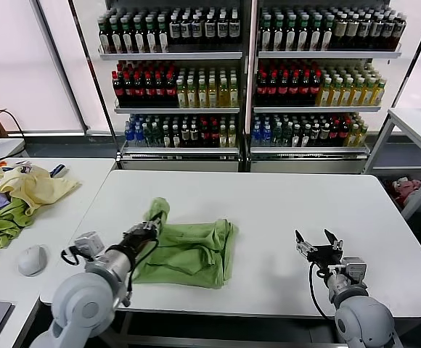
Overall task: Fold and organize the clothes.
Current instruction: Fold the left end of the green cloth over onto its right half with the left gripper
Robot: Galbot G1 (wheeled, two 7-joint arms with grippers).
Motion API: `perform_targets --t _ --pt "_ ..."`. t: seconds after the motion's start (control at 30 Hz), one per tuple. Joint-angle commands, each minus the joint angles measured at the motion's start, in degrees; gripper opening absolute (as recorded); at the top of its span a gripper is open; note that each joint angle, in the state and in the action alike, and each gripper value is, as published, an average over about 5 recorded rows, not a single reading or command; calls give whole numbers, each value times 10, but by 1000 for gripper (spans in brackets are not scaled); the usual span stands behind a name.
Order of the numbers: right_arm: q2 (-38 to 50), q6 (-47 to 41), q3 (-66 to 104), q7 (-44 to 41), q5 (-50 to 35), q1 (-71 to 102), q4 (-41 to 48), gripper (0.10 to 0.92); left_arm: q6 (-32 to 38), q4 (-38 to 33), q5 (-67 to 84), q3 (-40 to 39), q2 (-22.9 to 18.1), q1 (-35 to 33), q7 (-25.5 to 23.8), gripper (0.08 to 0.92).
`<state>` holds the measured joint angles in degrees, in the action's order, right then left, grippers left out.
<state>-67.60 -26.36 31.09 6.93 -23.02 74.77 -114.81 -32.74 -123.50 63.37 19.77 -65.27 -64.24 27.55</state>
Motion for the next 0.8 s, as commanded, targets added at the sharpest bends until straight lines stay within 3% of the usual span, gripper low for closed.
perform_targets --t 0.03,0.33,0.53,0.8 --pt "-1 1 1 0 1 1 1 823 1 71 27 -130 -79 73 14 156" --pt "-3 1 -3 -1 3 -5 6 823 11 103 -36 -175 -89 93 -20 185" --pt "-4 4 -4 -1 7 -5 8 823 27 90 -78 -167 -92 82 -55 345" --pt "-3 6 -6 -1 7 -8 11 823 44 38 -135 -121 -56 15 -74 578"
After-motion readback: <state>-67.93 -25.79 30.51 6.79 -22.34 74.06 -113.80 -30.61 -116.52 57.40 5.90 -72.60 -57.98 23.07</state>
